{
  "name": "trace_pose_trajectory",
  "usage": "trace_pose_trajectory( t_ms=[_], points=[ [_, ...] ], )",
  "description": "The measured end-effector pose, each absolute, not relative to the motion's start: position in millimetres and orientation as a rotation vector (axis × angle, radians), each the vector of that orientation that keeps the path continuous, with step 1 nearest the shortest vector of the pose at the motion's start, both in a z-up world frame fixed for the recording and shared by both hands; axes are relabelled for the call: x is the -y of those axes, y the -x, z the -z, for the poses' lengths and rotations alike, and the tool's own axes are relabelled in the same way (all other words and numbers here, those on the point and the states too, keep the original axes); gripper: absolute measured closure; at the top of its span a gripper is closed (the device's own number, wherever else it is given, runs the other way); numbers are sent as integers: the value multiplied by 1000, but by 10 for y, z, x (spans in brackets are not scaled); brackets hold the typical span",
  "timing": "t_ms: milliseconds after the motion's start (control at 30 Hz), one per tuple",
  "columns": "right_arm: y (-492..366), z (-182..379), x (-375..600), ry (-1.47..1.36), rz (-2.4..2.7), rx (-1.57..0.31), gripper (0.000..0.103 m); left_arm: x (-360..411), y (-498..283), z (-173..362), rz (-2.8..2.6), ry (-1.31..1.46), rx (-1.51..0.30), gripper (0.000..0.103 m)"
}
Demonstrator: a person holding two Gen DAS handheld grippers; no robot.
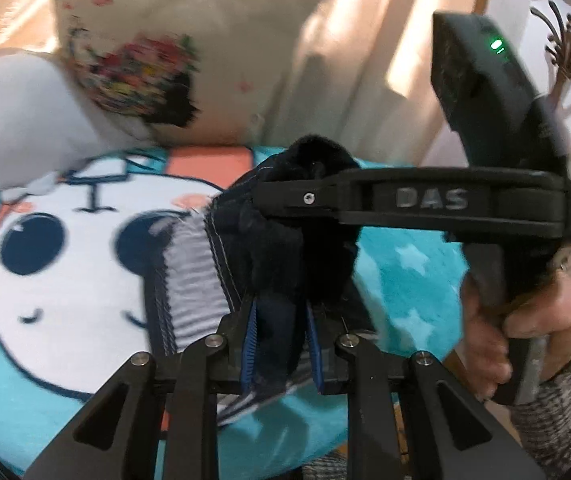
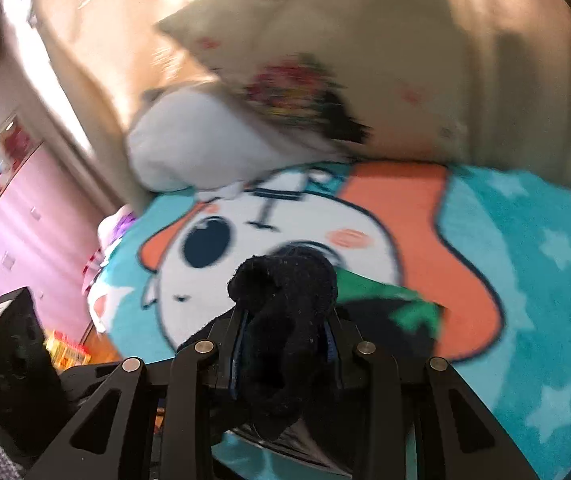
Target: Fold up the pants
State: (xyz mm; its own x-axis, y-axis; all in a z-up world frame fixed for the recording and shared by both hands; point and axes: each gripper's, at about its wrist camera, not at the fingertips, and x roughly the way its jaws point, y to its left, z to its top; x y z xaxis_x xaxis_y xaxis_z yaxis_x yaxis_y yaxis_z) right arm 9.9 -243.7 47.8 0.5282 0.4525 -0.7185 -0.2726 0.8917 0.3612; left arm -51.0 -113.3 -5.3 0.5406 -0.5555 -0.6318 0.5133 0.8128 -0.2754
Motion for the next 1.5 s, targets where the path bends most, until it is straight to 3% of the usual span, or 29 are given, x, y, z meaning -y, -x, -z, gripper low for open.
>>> trace_pose_trajectory(
  t_ms=[33,100,167,300,433,700,967,1067,1300,1500],
  points=[
    [-96,-412,2523,-222,-414,-917,66,1167,515,73,647,56,-785,82],
    [-93,-260,2722,-235,-345,-915,47,1204,575,92,675,55,-808,81],
    [-75,-148,2928,-229,-260,-904,40,1137,659,71,706,58,-820,77],
    [99,-297,3244,-265,-186,-812,40,825,730,-23,669,95,-801,62],
    [306,-624,3300,-390,-306,-661,40,639,524,-28,579,175,-818,62],
    [56,-199,2904,-704,-631,-788,40,823,492,263,553,148,-899,62],
    [314,277,3268,-732,-439,-805,39,665,556,220,542,152,-894,60],
    [456,243,3416,-743,-377,-761,28,581,591,159,521,170,-884,60],
    [693,21,3348,-622,-298,-641,27,316,684,-66,195,89,-728,35],
    [728,6,3172,-550,-306,-658,27,169,692,-65,44,42,-700,35]
  ],
)
